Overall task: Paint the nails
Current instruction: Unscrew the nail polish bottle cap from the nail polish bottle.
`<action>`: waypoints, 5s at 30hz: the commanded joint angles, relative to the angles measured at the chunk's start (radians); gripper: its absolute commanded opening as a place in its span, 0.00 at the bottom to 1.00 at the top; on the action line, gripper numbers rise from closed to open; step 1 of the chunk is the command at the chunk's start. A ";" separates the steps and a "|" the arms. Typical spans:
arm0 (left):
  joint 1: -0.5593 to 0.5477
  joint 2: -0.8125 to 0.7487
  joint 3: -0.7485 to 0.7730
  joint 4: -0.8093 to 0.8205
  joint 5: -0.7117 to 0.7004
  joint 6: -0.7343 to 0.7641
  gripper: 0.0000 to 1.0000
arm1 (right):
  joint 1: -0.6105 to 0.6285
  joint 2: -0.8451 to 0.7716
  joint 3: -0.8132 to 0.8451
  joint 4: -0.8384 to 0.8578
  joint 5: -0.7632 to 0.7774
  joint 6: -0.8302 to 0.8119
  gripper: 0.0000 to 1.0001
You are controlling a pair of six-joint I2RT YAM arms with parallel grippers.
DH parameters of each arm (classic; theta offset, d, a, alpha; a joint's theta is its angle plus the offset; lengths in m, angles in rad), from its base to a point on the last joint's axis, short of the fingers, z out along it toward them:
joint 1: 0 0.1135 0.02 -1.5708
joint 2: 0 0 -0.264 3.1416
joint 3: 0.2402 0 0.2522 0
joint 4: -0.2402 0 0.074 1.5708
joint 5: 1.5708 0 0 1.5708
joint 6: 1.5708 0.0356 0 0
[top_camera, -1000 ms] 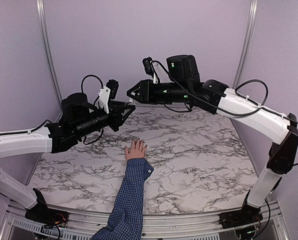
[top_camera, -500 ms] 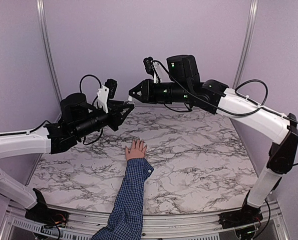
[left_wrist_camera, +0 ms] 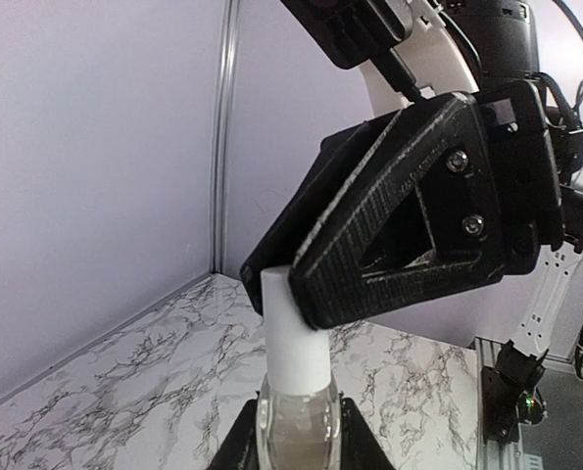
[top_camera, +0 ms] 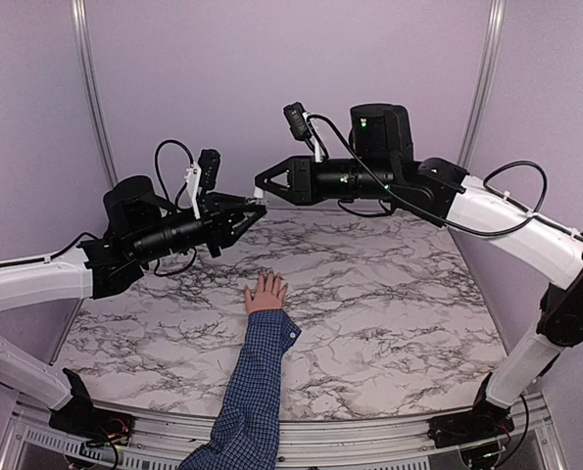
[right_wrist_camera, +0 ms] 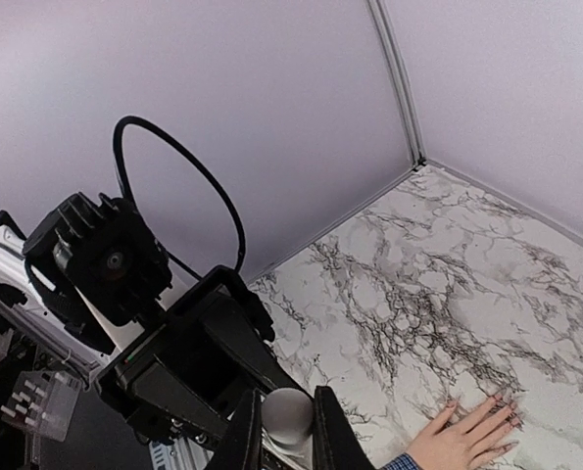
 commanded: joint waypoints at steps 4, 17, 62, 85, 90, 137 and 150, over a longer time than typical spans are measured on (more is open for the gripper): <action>-0.019 -0.015 0.053 0.057 0.423 0.013 0.00 | -0.012 -0.048 -0.038 0.164 -0.271 -0.076 0.00; -0.019 0.000 0.129 0.057 0.581 -0.045 0.00 | -0.031 -0.052 -0.033 0.226 -0.503 -0.139 0.00; -0.064 0.023 0.010 -0.033 -0.339 0.163 0.00 | 0.055 0.152 0.275 -0.237 0.290 0.202 0.23; -0.026 0.001 0.046 -0.017 0.221 0.052 0.00 | 0.051 0.045 0.185 -0.061 -0.009 -0.089 0.00; -0.023 0.000 0.084 -0.013 0.381 0.020 0.00 | 0.040 0.012 0.147 -0.001 -0.133 -0.132 0.00; -0.029 0.007 0.049 0.001 -0.036 0.041 0.00 | -0.027 0.008 0.171 -0.162 0.115 0.080 0.48; -0.049 0.069 0.065 -0.056 -0.164 0.081 0.00 | 0.034 0.088 0.241 -0.240 0.292 0.186 0.55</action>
